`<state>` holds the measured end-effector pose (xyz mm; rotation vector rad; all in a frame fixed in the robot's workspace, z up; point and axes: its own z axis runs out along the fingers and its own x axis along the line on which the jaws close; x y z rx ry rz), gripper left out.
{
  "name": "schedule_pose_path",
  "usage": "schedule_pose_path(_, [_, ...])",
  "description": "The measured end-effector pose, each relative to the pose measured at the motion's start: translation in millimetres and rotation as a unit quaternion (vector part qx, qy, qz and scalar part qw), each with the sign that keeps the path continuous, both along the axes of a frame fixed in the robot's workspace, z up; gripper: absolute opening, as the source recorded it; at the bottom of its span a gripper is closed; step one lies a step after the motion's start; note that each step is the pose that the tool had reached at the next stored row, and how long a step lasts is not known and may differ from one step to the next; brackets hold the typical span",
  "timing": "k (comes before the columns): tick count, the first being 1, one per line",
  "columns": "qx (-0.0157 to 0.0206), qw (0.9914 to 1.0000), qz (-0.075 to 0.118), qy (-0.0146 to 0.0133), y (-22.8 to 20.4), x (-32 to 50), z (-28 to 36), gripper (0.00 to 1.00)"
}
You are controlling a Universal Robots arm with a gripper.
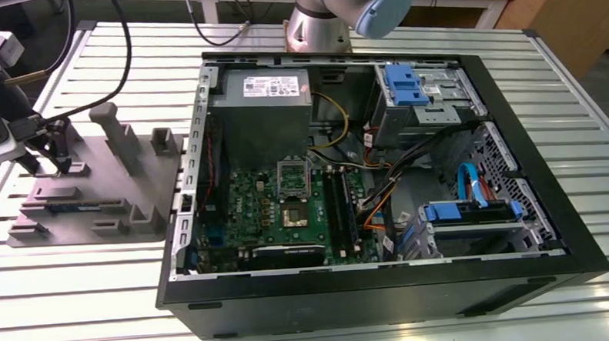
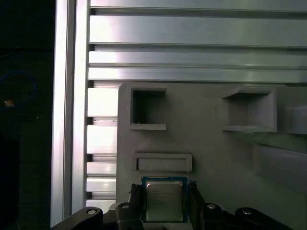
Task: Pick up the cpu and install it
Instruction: 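Pick up the cpu and move it towards the insertion slot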
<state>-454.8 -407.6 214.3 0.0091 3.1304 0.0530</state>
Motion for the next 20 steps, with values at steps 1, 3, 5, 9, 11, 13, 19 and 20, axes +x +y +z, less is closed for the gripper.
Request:
schedule_pose_path(1, [0.0000, 1.00000, 0.000, 0.0000, 0.0, 0.0, 0.2, 0.47])
schedule_pose_path(3, [0.0000, 1.00000, 0.000, 0.0001, 0.0, 0.0, 0.8, 0.47])
schedule_pose_path(5, [-0.0001, 1.00000, 0.000, 0.0001, 0.0, 0.0, 1.6, 0.47])
schedule_pose_path(9, [0.0000, 1.00000, 0.000, 0.0000, 0.0, 0.0, 3.4, 0.47])
schedule_pose_path(11, [0.0001, 1.00000, 0.000, -0.0001, 0.0, 0.0, 3.9, 0.47])
schedule_pose_path(13, [0.0000, 1.00000, 0.000, 0.0000, 0.0, 0.0, 4.3, 0.47])
schedule_pose_path(19, [0.0000, 1.00000, 0.000, 0.0001, 0.0, 0.0, 6.0, 0.47])
schedule_pose_path(20, [0.0000, 1.00000, 0.000, 0.0001, 0.0, 0.0, 6.2, 0.47])
